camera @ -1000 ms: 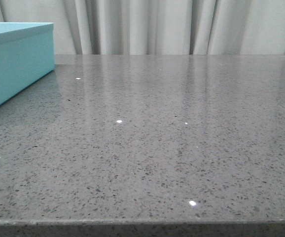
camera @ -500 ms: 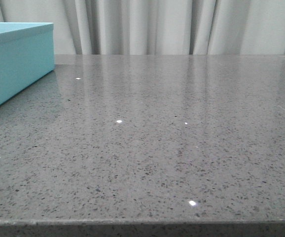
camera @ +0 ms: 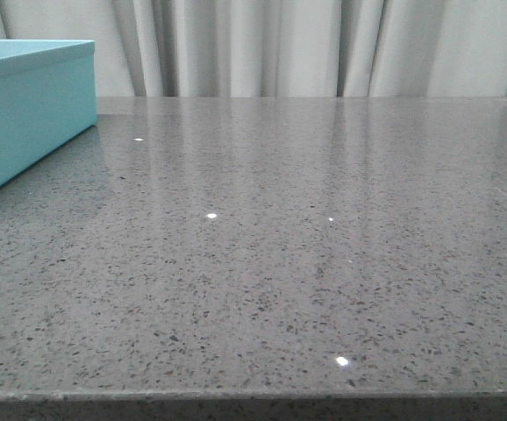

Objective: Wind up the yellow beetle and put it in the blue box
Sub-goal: 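Lower the held car down into the blue box, then open the left gripper and raise it out of the box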

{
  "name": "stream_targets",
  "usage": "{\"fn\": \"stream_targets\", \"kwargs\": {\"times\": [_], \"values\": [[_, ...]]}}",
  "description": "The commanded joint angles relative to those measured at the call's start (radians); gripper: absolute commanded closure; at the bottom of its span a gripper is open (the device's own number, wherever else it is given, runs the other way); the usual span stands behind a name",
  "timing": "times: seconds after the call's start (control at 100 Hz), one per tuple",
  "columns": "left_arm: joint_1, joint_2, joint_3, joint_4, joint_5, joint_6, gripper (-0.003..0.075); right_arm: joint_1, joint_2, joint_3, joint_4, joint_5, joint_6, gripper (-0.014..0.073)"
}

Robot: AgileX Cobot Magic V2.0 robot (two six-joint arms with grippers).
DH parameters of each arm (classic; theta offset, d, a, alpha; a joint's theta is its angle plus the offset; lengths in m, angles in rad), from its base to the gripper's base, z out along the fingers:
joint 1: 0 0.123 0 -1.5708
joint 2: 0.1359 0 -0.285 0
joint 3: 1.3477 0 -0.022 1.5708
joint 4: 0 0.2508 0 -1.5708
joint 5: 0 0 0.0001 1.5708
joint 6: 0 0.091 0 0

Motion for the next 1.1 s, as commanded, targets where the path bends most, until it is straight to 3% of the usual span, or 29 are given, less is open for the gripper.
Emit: {"fn": "stream_targets", "kwargs": {"times": [0.0,0.14,0.21,0.51,0.88,0.96,1.09], "values": [[0.002,-0.047,-0.027,-0.006,-0.046,-0.010,0.0491,-0.001,-0.008,-0.026,-0.012,-0.073,-0.010,0.0137],[0.002,-0.047,-0.027,-0.006,-0.051,-0.010,0.0353,-0.001,-0.008,-0.026,-0.012,-0.073,-0.010,0.0137],[0.002,-0.047,-0.027,-0.006,-0.051,-0.010,0.0326,-0.001,-0.008,-0.026,-0.012,-0.073,-0.010,0.0137],[0.002,-0.071,-0.027,-0.006,-0.070,-0.007,0.0329,-0.001,-0.008,-0.026,-0.014,-0.073,-0.010,0.0137],[0.002,-0.266,-0.027,-0.011,-0.176,-0.005,0.0335,-0.001,-0.079,-0.014,-0.185,-0.097,-0.011,0.0146],[0.002,-0.309,-0.027,-0.011,-0.177,-0.005,0.0357,-0.001,-0.106,0.000,-0.204,-0.101,-0.011,0.0196],[0.002,-0.386,-0.014,-0.013,-0.180,0.028,0.0444,-0.001,-0.151,0.043,-0.205,-0.104,-0.011,0.0354]]}}
